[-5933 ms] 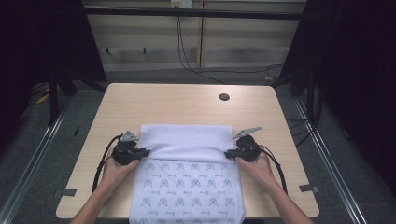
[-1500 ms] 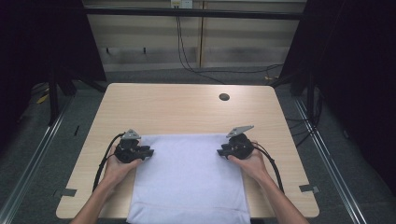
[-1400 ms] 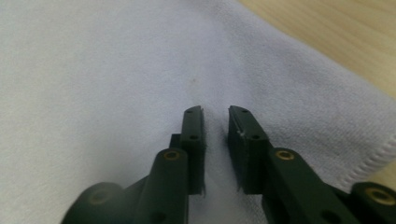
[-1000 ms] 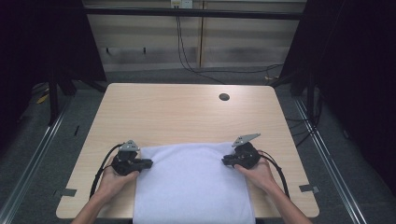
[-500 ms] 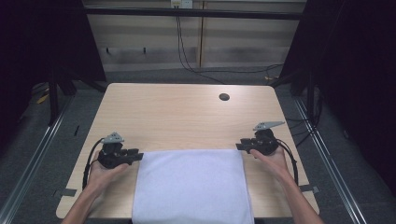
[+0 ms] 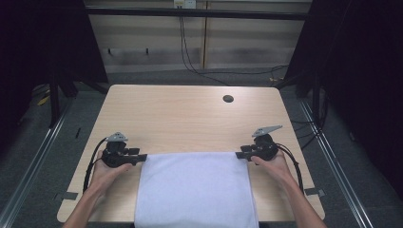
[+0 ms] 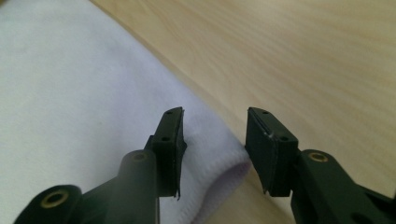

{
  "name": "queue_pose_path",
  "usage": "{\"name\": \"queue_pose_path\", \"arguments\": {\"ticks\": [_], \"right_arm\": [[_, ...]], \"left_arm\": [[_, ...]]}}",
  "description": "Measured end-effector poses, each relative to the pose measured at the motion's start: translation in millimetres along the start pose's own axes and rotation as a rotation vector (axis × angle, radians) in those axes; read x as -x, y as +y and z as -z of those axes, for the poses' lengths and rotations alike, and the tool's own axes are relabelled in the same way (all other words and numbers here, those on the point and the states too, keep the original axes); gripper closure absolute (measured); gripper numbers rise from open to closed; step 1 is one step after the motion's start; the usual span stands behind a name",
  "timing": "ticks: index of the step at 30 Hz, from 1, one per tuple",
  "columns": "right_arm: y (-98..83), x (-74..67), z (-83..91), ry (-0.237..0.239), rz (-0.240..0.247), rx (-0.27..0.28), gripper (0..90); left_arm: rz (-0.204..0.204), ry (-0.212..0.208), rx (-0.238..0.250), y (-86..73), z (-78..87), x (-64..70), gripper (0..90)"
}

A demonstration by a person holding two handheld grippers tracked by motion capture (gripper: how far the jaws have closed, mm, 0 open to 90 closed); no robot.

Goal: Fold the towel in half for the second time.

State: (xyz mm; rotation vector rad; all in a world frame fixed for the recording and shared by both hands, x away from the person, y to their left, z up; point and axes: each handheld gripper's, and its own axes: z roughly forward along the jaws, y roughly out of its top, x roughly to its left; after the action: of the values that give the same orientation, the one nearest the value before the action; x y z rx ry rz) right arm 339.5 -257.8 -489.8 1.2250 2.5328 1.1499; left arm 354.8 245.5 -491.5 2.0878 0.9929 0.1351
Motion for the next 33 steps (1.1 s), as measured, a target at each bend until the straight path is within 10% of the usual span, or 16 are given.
{"name": "queue_pose_path", "arguments": {"ticks": [5, 11, 20, 23, 33], "right_arm": [[-5.0, 3.4, -7.8, -0.008, -0.013, -0.01, 51.9], [-6.7, 4.0, -7.7, 0.016, -0.015, -0.012, 70.0], [-0.8, 1.2, -0.7, 0.048, -0.059, 0.008, 85.7], [10.8, 1.7, 6.5, 0.037, -0.056, 0.026, 86.0], [73.6, 16.0, 40.0, -0.013, -0.031, 0.192, 86.3]], "left_arm": [[-0.003, -0.021, -0.016, -0.8, -11.4, -6.0, 47.1], [-0.035, -0.093, -0.023, -1.5, -13.4, -2.9, 49.8], [-0.041, -0.139, -0.036, 1.2, -10.3, -0.3, 84.0], [0.0, -0.158, 0.032, 18.4, 0.1, -9.0, 84.5], [-0.054, -0.053, 0.138, 88.9, 8.9, -12.7, 85.2]]}}
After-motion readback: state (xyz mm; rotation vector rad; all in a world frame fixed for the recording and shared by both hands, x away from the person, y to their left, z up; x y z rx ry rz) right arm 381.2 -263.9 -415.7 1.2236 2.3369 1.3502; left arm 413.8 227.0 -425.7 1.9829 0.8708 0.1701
